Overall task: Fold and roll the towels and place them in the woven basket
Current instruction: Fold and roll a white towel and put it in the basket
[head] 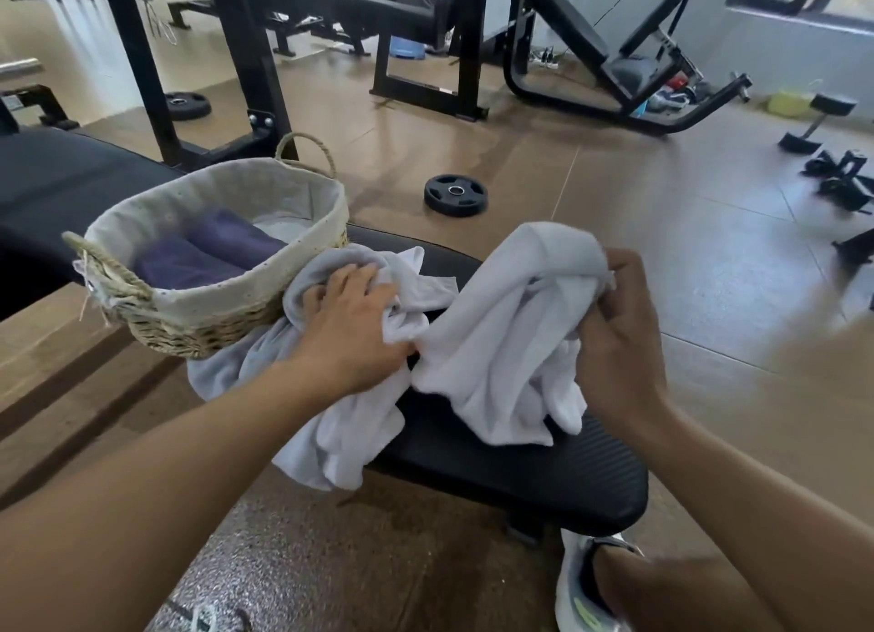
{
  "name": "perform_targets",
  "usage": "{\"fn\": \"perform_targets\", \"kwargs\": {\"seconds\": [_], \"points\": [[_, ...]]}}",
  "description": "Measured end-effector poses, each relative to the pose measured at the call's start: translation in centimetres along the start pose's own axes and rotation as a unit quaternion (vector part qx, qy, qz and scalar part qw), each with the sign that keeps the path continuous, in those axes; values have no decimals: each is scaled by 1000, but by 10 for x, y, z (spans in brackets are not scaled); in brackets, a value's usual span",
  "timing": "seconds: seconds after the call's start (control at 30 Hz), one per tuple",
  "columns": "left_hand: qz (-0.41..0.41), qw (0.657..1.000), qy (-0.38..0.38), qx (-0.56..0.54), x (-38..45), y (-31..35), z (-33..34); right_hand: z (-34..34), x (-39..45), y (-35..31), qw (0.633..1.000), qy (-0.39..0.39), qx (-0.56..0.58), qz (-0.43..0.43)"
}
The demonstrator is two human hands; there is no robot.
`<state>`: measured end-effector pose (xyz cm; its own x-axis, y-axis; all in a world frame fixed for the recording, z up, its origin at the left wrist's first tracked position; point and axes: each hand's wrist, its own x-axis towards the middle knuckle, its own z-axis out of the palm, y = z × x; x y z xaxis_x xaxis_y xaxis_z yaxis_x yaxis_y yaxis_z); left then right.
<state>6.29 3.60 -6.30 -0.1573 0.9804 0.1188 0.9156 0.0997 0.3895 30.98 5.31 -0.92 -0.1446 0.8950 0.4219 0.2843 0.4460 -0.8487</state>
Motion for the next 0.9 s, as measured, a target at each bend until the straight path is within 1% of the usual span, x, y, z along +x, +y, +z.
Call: {"fn": "perform_targets", "kwargs": {"seconds": [0.03,0.07,0.13,0.2,0.23,0.27,0.37,0.43,0.5,0.6,0.63,0.67,0.7,0.73,0.8,0.83,0.87,0.9], "points": [[24,999,20,-43,-6,8,-4,1,-2,-1,1000,-22,-9,-5],[58,994,22,-94,-13,15,-8,2,-4,-2,999,-41,-16,-8],[114,980,-29,-159,-27,23,-14,4,-6,-3,998,-65,-20,-4],[114,967,-93,-210,-38,25,-20,4,-8,-4,998,-70,-6,-1],[102,958,-113,-242,-42,26,-23,4,-8,-5,998,-67,9,1],[93,954,-118,-259,-45,28,-23,4,-9,-7,998,-62,29,7],[103,961,-73,-248,-52,34,-20,1,-9,-12,992,-43,114,32],[115,961,-42,-250,-53,37,-16,-1,-9,-17,989,-23,136,50],[112,952,3,-284,-54,42,-19,-2,-7,-20,987,10,139,75],[60,930,98,-350,-54,53,-36,-7,3,-17,985,96,92,107],[45,926,118,-357,-53,54,-42,-9,8,-15,983,125,81,106],[35,927,122,-353,-52,54,-46,-11,13,-12,982,141,68,104],[26,936,102,-335,-49,51,-48,-13,17,-7,983,142,40,106],[18,951,60,-304,-47,45,-46,-14,21,0,985,126,-2,116],[-10,974,-47,-221,-44,32,-39,-15,24,18,982,45,-98,157],[-27,978,-84,-188,-44,26,-35,-15,24,27,973,-3,-145,177],[-38,980,-102,-169,-43,21,-30,-14,24,34,964,-40,-184,190],[-44,980,-104,-165,-43,17,-27,-14,23,37,956,-62,-210,194]]}}
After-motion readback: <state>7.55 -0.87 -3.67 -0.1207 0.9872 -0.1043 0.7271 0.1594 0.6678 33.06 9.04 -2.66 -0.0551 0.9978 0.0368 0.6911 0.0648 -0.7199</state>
